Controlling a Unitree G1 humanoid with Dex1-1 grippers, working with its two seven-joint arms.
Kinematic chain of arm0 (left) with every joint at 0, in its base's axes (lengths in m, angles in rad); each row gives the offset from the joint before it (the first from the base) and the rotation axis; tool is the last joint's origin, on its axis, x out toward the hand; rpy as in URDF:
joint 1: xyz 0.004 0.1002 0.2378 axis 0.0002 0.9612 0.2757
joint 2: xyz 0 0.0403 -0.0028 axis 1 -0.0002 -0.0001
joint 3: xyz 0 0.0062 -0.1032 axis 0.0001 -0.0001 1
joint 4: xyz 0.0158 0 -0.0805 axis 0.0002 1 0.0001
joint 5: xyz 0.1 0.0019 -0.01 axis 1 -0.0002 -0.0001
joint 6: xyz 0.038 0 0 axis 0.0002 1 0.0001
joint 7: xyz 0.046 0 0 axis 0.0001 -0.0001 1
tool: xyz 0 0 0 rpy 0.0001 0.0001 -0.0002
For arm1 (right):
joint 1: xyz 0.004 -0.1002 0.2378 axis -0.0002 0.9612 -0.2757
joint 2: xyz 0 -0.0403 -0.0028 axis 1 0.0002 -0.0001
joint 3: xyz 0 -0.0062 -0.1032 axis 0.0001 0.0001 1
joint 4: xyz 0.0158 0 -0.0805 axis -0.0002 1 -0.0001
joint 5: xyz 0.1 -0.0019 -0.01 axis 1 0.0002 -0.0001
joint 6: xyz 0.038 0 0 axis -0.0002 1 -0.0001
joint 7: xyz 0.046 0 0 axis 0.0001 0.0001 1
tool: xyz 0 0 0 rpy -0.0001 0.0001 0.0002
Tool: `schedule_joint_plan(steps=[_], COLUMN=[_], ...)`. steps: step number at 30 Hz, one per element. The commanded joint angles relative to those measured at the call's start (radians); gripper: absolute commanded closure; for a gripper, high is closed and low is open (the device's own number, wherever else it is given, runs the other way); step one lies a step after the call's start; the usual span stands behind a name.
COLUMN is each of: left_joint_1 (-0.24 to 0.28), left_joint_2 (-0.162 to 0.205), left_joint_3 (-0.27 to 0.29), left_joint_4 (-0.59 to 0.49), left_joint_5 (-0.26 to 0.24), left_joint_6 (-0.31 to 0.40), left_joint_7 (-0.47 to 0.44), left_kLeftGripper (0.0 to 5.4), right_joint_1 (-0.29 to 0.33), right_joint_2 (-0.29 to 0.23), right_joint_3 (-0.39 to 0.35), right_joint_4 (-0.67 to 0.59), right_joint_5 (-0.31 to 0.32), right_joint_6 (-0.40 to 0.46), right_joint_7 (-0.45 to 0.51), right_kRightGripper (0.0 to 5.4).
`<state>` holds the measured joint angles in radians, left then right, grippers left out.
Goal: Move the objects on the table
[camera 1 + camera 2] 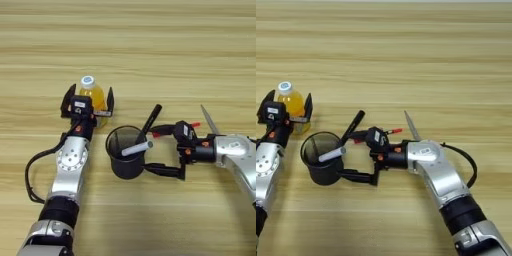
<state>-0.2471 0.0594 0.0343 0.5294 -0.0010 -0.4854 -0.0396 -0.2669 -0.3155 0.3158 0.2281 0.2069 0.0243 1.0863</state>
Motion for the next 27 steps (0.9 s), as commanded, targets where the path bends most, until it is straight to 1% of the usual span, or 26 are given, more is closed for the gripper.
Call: schedule_joint_plan(steps=[1, 7, 11, 27], left_joint_1=[-0.006, -0.005, -0.005, 0.001], left_joint_2=[0.002, 0.002, 0.001, 0.0], left_joint_3=[-0.001, -0.001, -0.003, -0.004], left_joint_4=[0.006, 0.006, 0.004, -0.002], left_joint_5=[0.013, 0.013, 0.013, 0.013], left_joint_6=[-0.002, -0.002, -0.001, -0.003], left_joint_7=[0.007, 0.008, 0.009, 0.01], left_kLeftGripper=[0.04, 0.04, 0.04, 0.04], right_joint_1=[-0.031, -0.035, -0.046, -0.054], right_joint_2=[0.021, 0.037, 0.049, 0.08], right_joint_3=[0.012, 0.03, 0.034, 0.048], right_joint_4=[0.015, 0.022, 0.031, 0.053], right_joint_5=[-0.016, -0.027, -0.031, -0.051], right_joint_6=[-0.016, -0.021, -0.026, -0.038], right_joint_7=[-0.005, 0.003, -0.002, -0.017], right_kRightGripper=[0.0, 0.0, 0.0, 0.0])
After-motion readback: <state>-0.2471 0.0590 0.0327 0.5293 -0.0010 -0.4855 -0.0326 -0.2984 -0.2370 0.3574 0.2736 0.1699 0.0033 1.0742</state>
